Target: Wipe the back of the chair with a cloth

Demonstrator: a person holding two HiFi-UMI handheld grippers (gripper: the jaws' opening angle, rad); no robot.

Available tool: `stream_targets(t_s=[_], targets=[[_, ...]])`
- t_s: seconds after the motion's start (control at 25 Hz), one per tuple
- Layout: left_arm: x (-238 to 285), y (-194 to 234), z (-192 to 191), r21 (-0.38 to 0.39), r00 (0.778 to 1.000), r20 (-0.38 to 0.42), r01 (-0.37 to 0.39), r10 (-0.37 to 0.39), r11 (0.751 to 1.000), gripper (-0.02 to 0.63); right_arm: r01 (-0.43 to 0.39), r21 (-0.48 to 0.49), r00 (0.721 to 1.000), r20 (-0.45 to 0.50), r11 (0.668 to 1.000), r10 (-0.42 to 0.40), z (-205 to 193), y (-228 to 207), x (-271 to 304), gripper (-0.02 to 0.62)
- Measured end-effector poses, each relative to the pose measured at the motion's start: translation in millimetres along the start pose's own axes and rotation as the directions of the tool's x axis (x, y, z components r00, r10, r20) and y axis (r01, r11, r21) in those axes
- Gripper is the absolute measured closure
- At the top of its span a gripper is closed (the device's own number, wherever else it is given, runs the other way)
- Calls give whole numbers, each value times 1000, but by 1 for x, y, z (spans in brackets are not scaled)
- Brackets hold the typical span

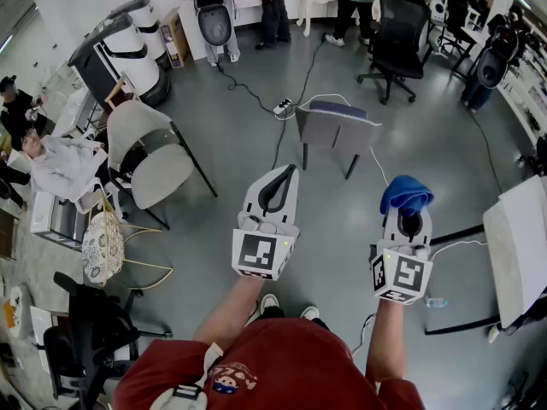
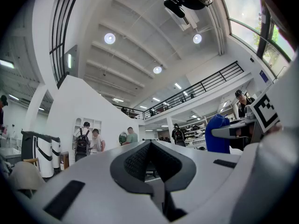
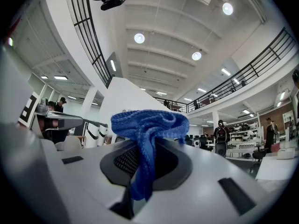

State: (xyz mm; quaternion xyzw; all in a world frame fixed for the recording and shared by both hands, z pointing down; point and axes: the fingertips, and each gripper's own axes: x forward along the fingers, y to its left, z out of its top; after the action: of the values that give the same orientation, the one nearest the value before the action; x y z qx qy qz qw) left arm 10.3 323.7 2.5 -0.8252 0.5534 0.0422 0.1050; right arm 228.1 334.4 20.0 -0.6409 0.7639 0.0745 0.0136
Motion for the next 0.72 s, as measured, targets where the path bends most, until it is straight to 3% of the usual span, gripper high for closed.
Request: stream_targets(t_s=[0.48, 0.72], targets=[[-8, 23, -18, -41, 999, -52, 2, -5, 999, 592, 17, 27, 1000, -14, 999, -17, -11, 24, 7, 535], [-11, 56, -22, -58, 999, -44, 7, -9, 998, 592, 29, 43, 1000, -4, 999, -29, -9, 54, 22, 534]])
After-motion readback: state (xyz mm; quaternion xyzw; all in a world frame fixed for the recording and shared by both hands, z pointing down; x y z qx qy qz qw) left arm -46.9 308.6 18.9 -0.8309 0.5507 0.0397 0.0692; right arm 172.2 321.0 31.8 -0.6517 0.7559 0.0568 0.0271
